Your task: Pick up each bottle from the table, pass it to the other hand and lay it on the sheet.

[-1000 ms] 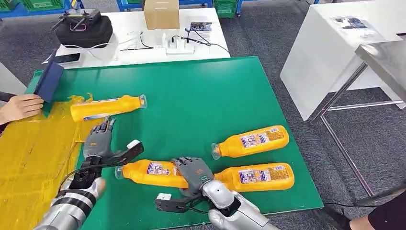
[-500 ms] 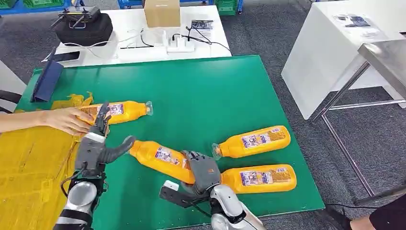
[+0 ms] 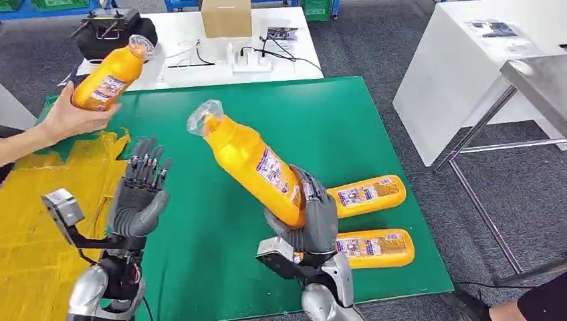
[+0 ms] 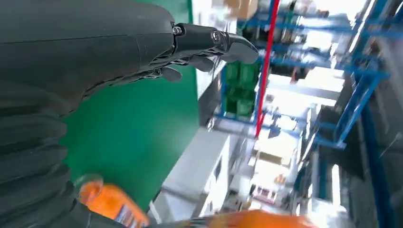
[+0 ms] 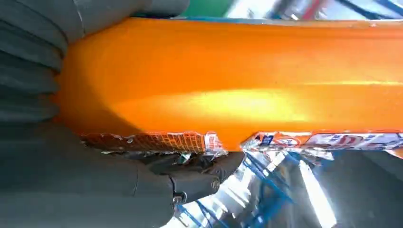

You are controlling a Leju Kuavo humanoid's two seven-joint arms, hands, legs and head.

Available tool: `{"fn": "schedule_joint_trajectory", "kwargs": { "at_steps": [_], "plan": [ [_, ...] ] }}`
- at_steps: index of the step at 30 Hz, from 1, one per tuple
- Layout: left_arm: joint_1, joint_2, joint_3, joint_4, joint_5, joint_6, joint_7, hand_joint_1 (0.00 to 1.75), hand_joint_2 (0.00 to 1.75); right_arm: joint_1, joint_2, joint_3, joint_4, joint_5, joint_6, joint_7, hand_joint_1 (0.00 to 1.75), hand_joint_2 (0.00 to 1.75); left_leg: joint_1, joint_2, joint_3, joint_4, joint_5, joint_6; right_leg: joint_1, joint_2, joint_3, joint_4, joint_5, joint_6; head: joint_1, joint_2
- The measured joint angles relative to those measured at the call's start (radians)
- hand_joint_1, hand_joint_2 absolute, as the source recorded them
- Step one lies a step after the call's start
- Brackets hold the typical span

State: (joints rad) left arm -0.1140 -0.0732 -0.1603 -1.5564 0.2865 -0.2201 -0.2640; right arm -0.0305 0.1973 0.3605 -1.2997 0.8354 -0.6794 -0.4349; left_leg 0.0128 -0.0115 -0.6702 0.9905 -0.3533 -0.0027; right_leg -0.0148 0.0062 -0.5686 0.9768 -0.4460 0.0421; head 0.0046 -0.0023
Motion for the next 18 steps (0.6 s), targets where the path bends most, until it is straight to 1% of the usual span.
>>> {"fn": "schedule_joint_trajectory", "kwargs": {
  "at_steps": [2,7,9,11,14,18],
  "plan": [
    [-0.004,-0.002,-0.029,0.008,0.000,-0.002,0.001,0.00,1.75,0.002,0.013,-0.015,-0.016,-0.006,0.000,-0.005,1.75,1.75,0.000,0.000,0.000,0.000,0.000,0.000,0.000,0.000,0.000,0.000,0.000,0.000,0.000,0.000],
    [-0.014,-0.002,-0.058,0.020,0.017,-0.016,0.005,0.00,1.75,0.003,0.028,-0.033,-0.032,-0.001,0.000,-0.014,1.75,1.75,0.000,0.000,0.000,0.000,0.000,0.000,0.000,0.000,0.000,0.000,0.000,0.000,0.000,0.000],
    [-0.019,-0.002,-0.073,0.024,0.045,-0.043,0.007,0.00,1.75,-0.010,0.024,-0.018,-0.023,0.025,0.008,0.004,1.75,1.75,0.000,0.000,-0.001,0.000,0.000,0.000,0.000,0.000,0.000,0.000,0.000,0.000,0.000,0.000],
    [-0.030,-0.002,-0.101,0.024,0.064,-0.065,0.007,0.00,1.75,-0.038,0.014,0.024,0.021,0.100,0.005,0.045,1.75,1.75,0.000,0.000,0.000,0.000,0.000,0.000,0.000,0.000,0.000,0.000,0.000,0.000,0.000,0.000],
    [-0.048,-0.002,-0.143,0.027,0.071,-0.075,0.007,0.00,1.75,-0.072,0.008,0.080,0.097,0.188,0.002,0.066,1.75,1.75,0.000,0.000,0.000,0.000,0.000,0.000,0.000,0.000,0.000,0.000,0.000,0.000,0.000,0.000],
    [-0.058,-0.002,-0.180,0.030,0.076,-0.077,0.006,0.00,1.75,-0.109,0.006,0.129,0.186,0.221,0.001,0.079,1.75,1.75,0.000,0.000,-0.001,0.000,0.000,0.000,0.000,0.000,0.000,0.000,0.000,0.000,0.000,0.000]
  ]
}}
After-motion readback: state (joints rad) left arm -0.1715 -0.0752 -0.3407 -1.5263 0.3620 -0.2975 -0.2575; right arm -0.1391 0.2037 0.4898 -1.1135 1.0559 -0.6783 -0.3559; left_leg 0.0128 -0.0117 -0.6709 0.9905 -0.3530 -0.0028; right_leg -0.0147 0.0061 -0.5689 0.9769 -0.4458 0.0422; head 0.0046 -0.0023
